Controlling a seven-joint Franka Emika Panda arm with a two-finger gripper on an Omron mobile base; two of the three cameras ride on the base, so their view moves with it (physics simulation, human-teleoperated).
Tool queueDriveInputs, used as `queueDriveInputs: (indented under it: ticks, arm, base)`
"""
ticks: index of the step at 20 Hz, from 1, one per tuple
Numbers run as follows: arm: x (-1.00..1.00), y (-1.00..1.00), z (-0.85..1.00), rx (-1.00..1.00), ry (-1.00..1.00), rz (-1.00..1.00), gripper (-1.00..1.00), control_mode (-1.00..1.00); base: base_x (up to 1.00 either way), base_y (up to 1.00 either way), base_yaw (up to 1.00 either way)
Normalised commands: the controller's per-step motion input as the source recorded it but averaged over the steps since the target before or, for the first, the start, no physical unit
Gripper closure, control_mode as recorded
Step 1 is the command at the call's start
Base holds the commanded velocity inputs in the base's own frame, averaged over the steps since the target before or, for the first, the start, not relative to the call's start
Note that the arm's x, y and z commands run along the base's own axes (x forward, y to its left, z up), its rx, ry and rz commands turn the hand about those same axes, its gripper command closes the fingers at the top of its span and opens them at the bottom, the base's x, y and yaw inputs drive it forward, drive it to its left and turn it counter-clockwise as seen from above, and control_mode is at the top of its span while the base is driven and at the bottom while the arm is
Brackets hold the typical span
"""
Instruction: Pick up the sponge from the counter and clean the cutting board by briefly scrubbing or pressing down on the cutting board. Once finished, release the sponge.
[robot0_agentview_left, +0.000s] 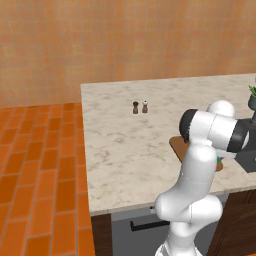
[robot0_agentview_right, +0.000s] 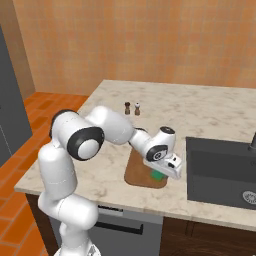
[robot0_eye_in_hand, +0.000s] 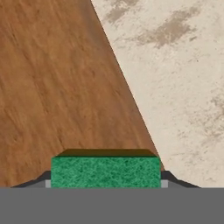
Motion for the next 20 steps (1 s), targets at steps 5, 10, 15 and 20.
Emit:
queueDriveInputs:
  ticks: [5,10,15,20]
  arm:
    - [-0.05,0.47,-0.61,-0.01,-0.01,0.00,1.00,-1.00]
    - [-0.07,0.70,0.01,-0.01,0.00,0.02,1.00,-1.00]
    - [-0.09,0.47,-0.12,0.00,0.00,0.02,1.00,-1.00]
    - [0.12,0.07,-0.63,0.00,-0.05,0.00,1.00,-1.00]
  base:
    - [0.00,0.00,0.00]
    - [0.00,0.00,0.00]
    - [0.00,0.00,0.00]
    - [0.00,0.00,0.00]
